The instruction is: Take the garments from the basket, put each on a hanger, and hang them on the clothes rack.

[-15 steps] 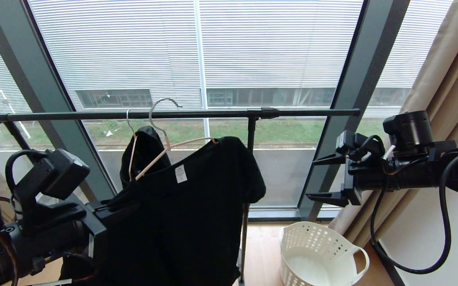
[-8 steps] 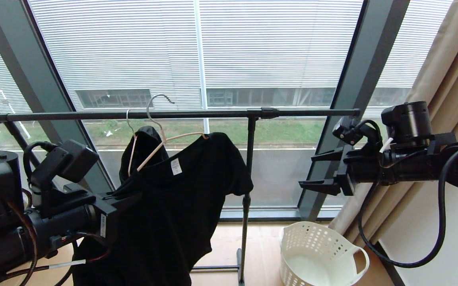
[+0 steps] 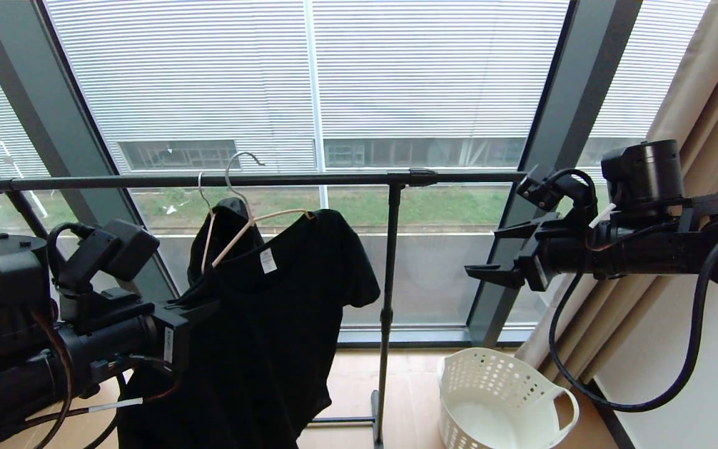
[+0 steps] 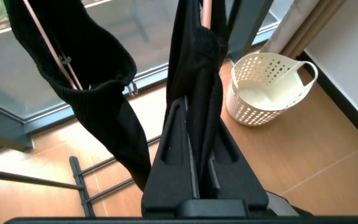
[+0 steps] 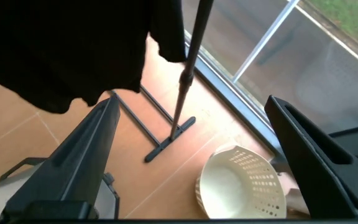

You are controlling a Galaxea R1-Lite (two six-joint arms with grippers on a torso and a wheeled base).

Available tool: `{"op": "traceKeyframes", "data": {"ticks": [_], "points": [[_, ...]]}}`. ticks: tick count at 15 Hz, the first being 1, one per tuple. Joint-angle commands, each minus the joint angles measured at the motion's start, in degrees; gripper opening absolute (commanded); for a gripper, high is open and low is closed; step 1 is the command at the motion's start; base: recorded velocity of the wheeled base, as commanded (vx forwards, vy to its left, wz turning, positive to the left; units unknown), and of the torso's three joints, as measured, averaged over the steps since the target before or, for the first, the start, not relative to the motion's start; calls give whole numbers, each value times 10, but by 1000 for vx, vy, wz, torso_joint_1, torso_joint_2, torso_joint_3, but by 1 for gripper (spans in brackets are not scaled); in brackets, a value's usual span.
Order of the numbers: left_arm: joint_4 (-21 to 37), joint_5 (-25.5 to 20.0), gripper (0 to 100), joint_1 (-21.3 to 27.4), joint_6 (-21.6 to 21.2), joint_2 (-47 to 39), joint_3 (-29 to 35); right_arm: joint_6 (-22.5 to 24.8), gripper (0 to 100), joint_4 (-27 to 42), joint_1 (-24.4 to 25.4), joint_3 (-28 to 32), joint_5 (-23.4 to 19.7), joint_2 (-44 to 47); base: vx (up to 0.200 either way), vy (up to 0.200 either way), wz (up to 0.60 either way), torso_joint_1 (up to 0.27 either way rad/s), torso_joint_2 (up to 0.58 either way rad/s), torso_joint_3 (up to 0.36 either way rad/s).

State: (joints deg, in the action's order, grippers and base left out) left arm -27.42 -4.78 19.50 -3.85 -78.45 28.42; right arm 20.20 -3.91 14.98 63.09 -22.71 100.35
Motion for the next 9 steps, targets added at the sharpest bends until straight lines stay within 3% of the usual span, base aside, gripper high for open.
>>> {"op": "traceKeyframes", "data": {"ticks": [1,6,9], "points": [[0,1,0,0,0,-13,1,0,100,0,2,2,11,-4,0,0,0,0,0,0],[-1,4,0,3,16,-37,10,-2,100,-13,15,5,62,2,0,0,0,0,0,0],[-2,24,0,4,25,-56,23,-39,100,-29,22,12,86,12,0,0,0,0,0,0]]}}
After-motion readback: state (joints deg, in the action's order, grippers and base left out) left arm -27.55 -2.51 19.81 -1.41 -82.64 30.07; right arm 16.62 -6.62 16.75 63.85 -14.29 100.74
